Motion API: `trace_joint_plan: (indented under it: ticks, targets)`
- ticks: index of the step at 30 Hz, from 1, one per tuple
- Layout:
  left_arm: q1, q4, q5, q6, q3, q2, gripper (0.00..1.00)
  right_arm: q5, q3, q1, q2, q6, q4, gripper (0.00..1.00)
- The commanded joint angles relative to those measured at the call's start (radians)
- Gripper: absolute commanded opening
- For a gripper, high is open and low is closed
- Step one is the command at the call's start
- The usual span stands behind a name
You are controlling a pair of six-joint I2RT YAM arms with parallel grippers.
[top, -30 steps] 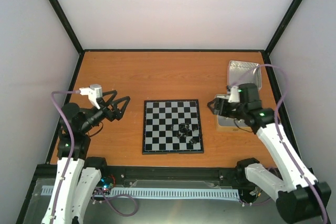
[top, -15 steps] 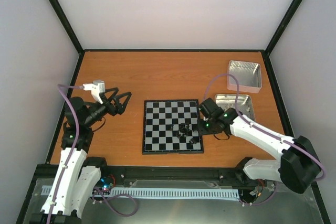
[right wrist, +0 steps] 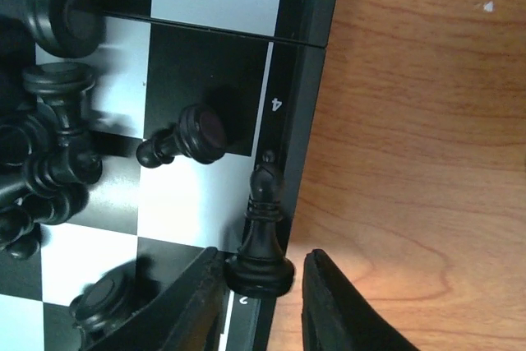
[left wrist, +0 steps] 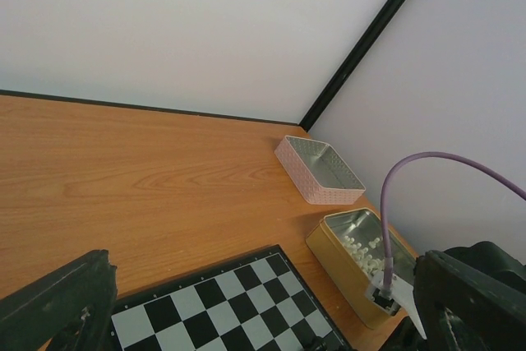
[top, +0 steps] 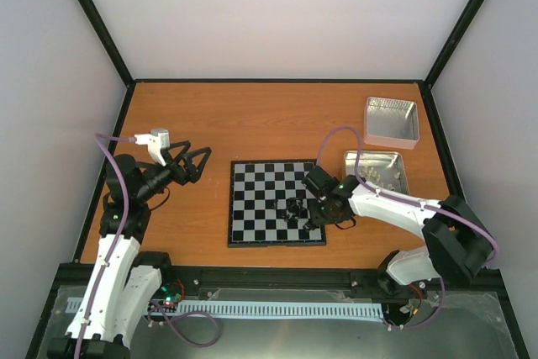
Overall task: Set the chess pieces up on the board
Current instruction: Pick up the chess piece from the chessboard.
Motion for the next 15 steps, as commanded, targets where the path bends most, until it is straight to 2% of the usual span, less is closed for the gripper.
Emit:
trace_joint_plan:
  ticks: [1, 8, 11, 15]
  targets:
    - [0.007, 0.036, 0.004, 0.012, 0.005, 0.005, 1.0, 0.025, 0.009, 0.018, 0.015, 0.013, 0.03, 0.26]
    - [0.007, 0.03, 0.0, 0.01, 0.005, 0.004, 1.0, 0.02, 0.012, 0.019, 0.019, -0.003, 0.055, 0.17]
    - [0.007, 0.029, 0.012, 0.007, 0.003, 0.005, 1.0, 0.028, 0.014, 0.02, -0.008, -0.018, 0.054, 0.17]
    - [0.007, 0.039, 0.108, -0.007, 0.006, 0.029, 1.0, 0.018, 0.006, 0.02, -0.1, -0.077, 0.103, 0.16]
